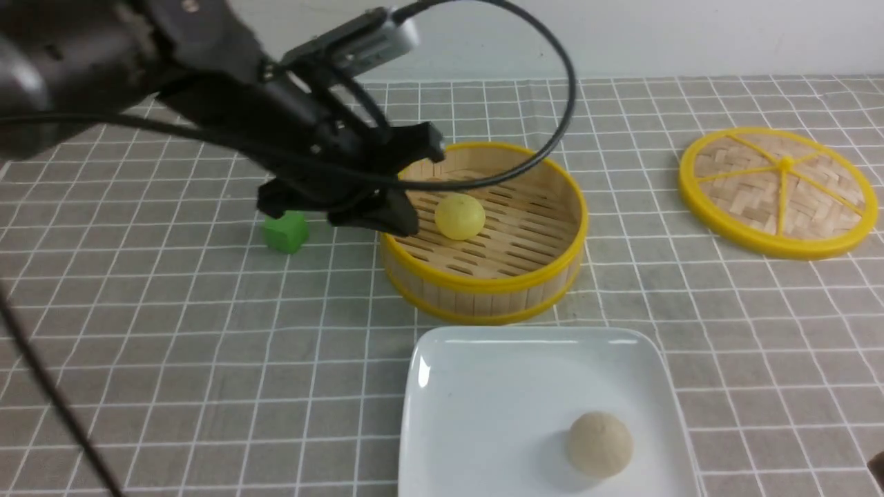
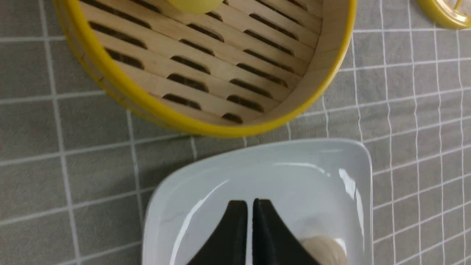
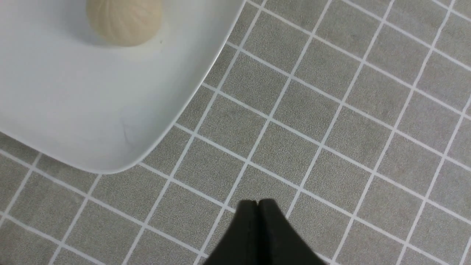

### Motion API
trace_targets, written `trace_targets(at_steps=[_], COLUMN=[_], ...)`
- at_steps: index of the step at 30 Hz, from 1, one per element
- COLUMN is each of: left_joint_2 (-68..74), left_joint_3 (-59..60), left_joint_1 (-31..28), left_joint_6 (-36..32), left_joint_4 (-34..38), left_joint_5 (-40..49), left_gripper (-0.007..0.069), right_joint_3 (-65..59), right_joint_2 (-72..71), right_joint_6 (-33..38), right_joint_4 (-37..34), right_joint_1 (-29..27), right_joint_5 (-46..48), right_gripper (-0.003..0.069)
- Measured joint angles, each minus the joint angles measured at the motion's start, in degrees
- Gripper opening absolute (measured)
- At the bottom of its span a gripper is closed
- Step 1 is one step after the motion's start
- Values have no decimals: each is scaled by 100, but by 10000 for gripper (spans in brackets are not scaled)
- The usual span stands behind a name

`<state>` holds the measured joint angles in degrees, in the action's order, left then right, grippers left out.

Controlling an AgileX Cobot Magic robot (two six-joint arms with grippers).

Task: Put the steamed buns into the plate on the grey tablecloth.
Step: 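Reach into the bamboo steamer and grasp a bun with the left gripper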

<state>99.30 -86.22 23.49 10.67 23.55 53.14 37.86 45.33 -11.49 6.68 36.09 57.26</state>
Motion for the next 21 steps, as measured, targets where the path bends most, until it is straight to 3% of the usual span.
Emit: trace_targets(at_steps=[4, 7, 13, 21], left_joint_2=[660, 1248, 1994, 2804], left_joint_3=[-873, -1665, -2607, -3374], left_joint_1=[34, 42, 194, 248], left_joint_6=[522, 865, 925, 845], left_joint_4=[-308, -690, -1062, -1243], left_joint_5=[317, 608, 792, 854], left_gripper=[105, 209, 382, 419], right_joint_3=[0, 0, -9, -20], right_joint_2=[-2, -2, -2, -2], right_joint_6=[0, 0, 0, -4], right_joint_4=[0, 0, 0, 0], right_joint_1=[0, 0, 0, 0], right_joint_5=[-23, -37, -41, -74], right_gripper=[-6, -4, 0, 0])
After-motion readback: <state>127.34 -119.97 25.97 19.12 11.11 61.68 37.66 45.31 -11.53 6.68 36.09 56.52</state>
